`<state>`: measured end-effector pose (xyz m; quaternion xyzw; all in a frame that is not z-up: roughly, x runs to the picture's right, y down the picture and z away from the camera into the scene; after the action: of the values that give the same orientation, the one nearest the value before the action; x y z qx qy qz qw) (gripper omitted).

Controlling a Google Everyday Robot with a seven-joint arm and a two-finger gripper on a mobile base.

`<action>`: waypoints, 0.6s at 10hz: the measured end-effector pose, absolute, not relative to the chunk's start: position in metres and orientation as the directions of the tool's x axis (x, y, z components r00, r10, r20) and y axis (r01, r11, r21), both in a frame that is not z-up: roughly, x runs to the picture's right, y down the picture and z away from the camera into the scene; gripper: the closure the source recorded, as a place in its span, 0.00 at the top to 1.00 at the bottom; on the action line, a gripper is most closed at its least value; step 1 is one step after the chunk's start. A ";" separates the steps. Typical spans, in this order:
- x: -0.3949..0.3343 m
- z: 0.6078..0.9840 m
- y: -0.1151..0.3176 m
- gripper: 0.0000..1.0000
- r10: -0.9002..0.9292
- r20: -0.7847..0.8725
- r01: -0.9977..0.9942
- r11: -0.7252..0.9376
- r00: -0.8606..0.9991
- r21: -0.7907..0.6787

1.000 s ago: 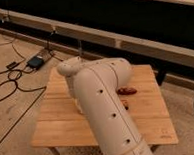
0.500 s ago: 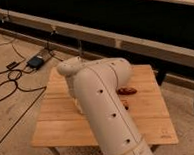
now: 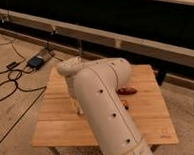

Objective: Wipe the white sponge on the table

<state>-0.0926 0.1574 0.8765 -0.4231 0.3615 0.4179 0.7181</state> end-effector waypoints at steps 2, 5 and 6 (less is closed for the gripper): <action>-0.093 0.876 0.157 0.80 0.294 -0.873 -0.906 0.292 0.389 -0.306; -0.095 0.872 0.149 0.80 0.304 -0.867 -0.903 0.298 0.396 -0.309; -0.097 0.868 0.143 0.80 0.312 -0.861 -0.901 0.302 0.402 -0.312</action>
<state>-0.0974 0.1425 0.8678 -0.4177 0.3523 0.4179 0.7257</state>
